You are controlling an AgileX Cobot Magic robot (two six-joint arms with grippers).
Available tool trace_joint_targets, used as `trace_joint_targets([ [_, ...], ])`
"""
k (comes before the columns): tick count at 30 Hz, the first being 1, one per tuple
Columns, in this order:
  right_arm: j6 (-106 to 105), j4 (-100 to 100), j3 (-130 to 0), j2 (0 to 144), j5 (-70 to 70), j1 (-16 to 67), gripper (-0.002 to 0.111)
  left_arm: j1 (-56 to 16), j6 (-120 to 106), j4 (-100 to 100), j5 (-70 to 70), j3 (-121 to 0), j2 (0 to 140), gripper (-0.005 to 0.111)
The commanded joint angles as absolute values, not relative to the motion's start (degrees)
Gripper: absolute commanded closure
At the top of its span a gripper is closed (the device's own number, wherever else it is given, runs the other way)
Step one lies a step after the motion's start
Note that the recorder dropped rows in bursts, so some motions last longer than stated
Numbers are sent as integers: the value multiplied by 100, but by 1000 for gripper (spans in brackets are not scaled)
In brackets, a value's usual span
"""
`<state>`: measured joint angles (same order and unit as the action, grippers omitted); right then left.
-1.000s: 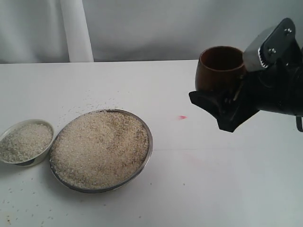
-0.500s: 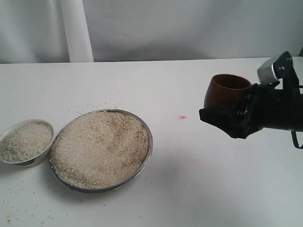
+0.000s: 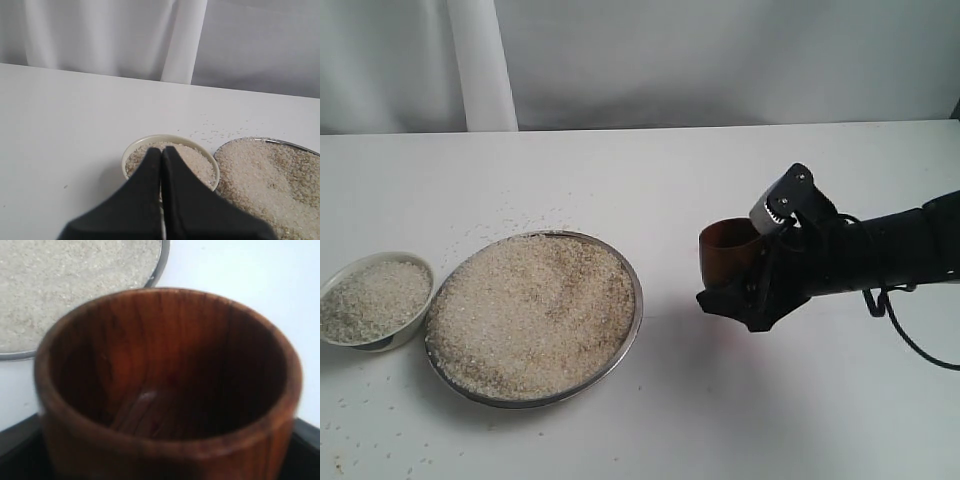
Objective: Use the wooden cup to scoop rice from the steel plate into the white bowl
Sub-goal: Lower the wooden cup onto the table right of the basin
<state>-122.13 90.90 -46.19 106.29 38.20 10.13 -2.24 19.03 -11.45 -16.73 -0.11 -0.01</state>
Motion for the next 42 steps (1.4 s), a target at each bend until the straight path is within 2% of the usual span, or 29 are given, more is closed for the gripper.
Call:
trace_joint_targets([
  [1, -12272, 8961, -4819, 10858, 3715, 1028, 108, -233, 1928, -1141, -1644, 0, 0, 107],
  [10, -12272, 8714, -5047, 11488, 3623, 1028, 108, -233, 1928, -1141, -1644, 0, 0, 107],
  [13, -12272, 8730, -5050, 11554, 3609, 1028, 104, -233, 1928, -1141, -1644, 0, 0, 107],
  [20, -12272, 8726, -5076, 11554, 3661, 1028, 74, -233, 1928, -1141, -1644, 0, 0, 107],
  [22, -12272, 8735, -5076, 11554, 3676, 1028, 62, -233, 1928, -1141, -1644, 0, 0, 107],
  [25, -12092, 8735, -5076, 11554, 3584, 1028, 38, -233, 1928, -1141, -1644, 0, 0, 107],
  [29, -11882, 8600, -5024, 11554, 3498, 1028, 19, -233, 1928, -1141, -1644, 0, 0, 107],
  [35, -11918, 8453, -5010, 11554, 3566, 1028, 6, -233, 1928, -1141, -1644, 0, 0, 107],
  [42, -11758, 8040, -5010, 11514, 3514, 1028, 3, -233, 1928, -1141, -1644, 0, 0, 107],
])
